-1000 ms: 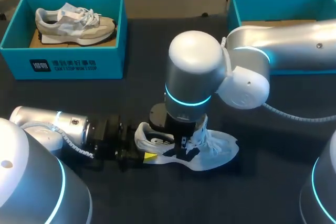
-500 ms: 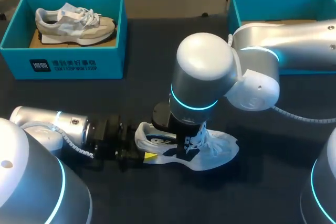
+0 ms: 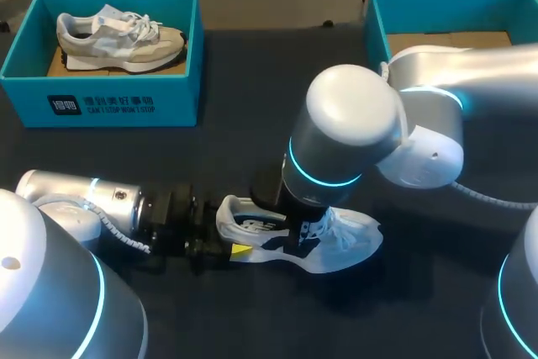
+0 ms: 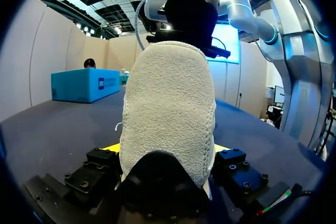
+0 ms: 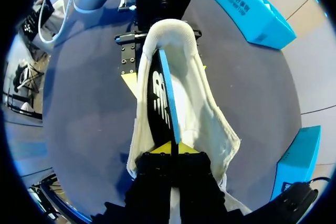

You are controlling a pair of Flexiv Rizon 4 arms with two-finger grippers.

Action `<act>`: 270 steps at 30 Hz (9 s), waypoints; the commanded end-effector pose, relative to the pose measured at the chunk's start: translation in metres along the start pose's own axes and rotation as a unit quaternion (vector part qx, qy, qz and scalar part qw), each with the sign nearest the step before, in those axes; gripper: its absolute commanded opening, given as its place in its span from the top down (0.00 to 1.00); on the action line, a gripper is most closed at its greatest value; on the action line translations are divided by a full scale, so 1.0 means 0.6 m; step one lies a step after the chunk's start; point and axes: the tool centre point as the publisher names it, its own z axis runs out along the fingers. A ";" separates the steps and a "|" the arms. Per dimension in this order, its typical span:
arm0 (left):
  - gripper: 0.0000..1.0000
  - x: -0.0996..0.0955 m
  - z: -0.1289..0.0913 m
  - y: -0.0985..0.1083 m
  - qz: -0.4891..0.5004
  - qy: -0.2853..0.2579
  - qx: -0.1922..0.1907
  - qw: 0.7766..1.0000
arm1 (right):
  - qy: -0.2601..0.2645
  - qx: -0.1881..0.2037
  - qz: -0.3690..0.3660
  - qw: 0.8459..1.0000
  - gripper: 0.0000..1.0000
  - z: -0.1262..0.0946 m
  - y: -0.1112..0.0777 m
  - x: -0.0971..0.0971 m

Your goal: Take the shoe out of the shoebox, open the shoe tongue, remove and reinsert the insole, then place the shoe into the shoebox

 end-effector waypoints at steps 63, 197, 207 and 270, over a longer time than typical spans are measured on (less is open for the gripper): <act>1.00 -0.001 0.001 -0.001 -0.001 -0.002 -0.001 1.000 | 0.078 -0.103 -0.264 0.956 1.00 -0.045 0.025 -0.036; 1.00 -0.001 0.001 -0.001 -0.001 -0.002 -0.001 1.000 | 0.129 -0.067 -0.107 0.984 1.00 -0.197 0.097 -0.003; 1.00 -0.001 0.001 -0.001 -0.001 -0.002 -0.001 1.000 | 0.124 -0.053 -0.093 0.986 0.76 -0.182 0.111 0.023; 1.00 -0.001 0.001 -0.001 -0.001 -0.002 -0.001 1.000 | 0.145 -0.103 -0.058 0.982 1.00 -0.051 0.096 -0.012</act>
